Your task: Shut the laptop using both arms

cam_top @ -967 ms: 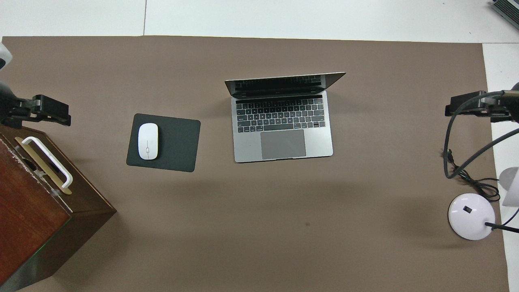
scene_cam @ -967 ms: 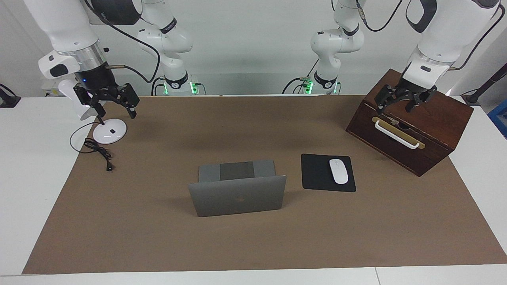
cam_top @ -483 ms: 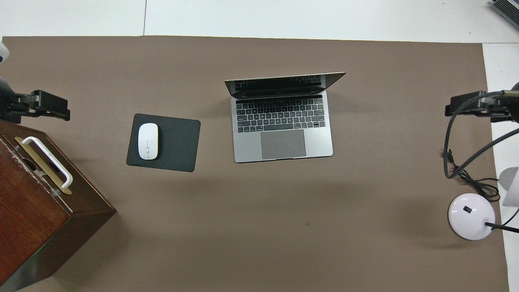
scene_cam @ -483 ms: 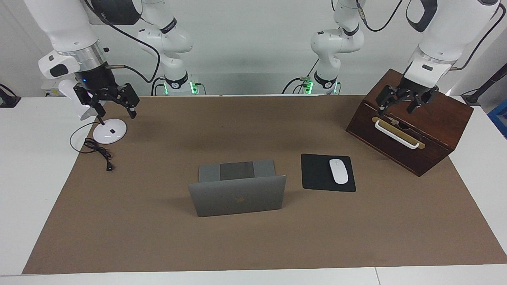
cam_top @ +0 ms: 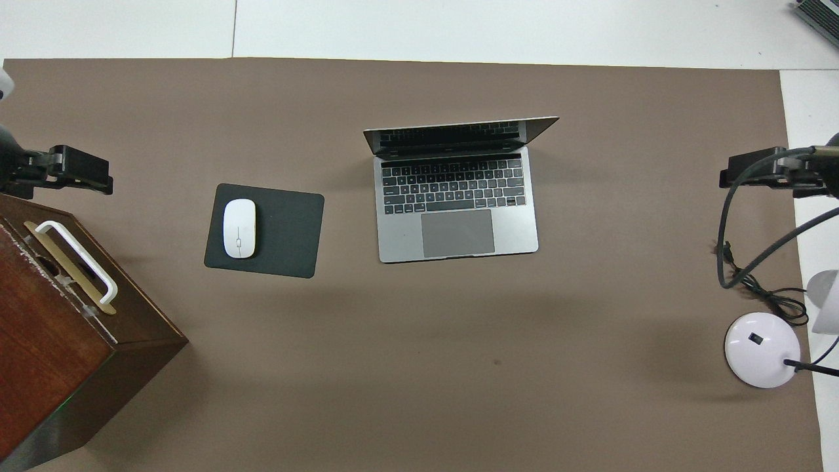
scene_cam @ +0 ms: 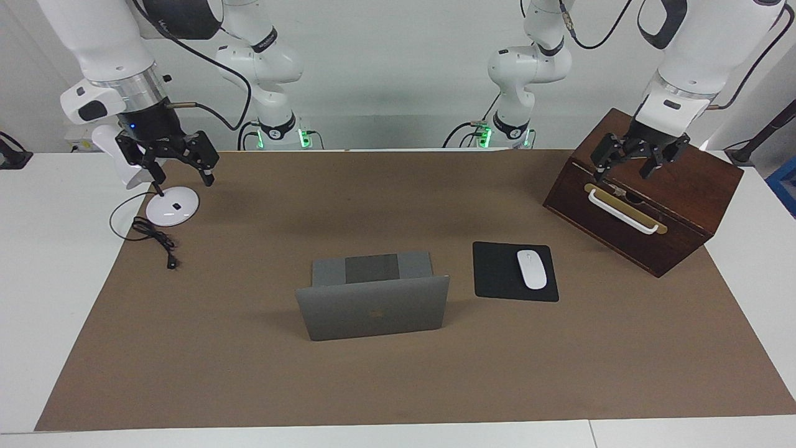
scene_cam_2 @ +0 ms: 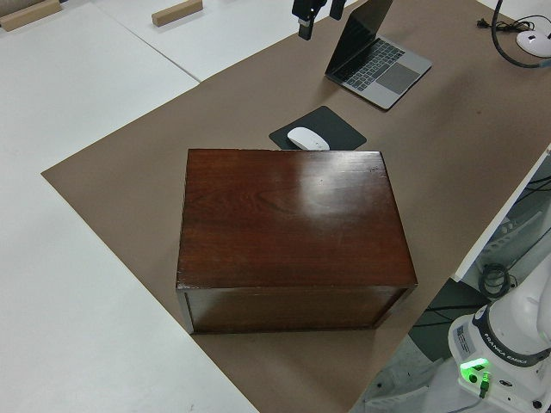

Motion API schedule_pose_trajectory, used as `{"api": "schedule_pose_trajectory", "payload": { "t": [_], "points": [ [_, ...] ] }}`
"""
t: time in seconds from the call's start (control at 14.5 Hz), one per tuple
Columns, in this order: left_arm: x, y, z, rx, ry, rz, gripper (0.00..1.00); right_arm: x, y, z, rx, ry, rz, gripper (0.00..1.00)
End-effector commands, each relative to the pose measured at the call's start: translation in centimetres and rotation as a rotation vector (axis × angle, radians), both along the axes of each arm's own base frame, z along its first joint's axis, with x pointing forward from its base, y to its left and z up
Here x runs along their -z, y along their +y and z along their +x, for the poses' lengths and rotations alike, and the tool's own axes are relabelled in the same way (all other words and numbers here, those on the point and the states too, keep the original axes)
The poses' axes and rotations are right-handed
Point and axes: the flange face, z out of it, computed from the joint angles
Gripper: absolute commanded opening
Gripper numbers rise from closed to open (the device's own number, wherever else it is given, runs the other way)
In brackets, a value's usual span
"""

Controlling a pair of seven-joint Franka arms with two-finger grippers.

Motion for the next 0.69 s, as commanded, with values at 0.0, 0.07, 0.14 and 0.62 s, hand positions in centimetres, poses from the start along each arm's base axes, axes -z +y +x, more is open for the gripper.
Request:
{"api": "schedule_pose_trajectory", "payload": {
  "t": [0.0,0.07,0.14,0.62],
  "points": [
    [-0.4,0.6,-0.5,-0.005,-0.011,0.008,1.00,0.1,-0.2,-0.1,0.003,-0.008,0.006,1.00],
    [-0.3,0.5,-0.7,-0.012,-0.008,0.008,1.00,0.2,-0.2,-0.1,0.003,-0.006,0.006,1.00],
    [0.2,1.0,-1.2,-0.034,0.004,0.010,1.00,0.1,-0.3,-0.1,0.004,-0.008,0.006,1.00],
    [1.0,0.4,-1.8,-0.191,0.015,-0.008,0.00,0.2,-0.1,-0.1,0.001,-0.006,0.000,1.00]
  ]
}}
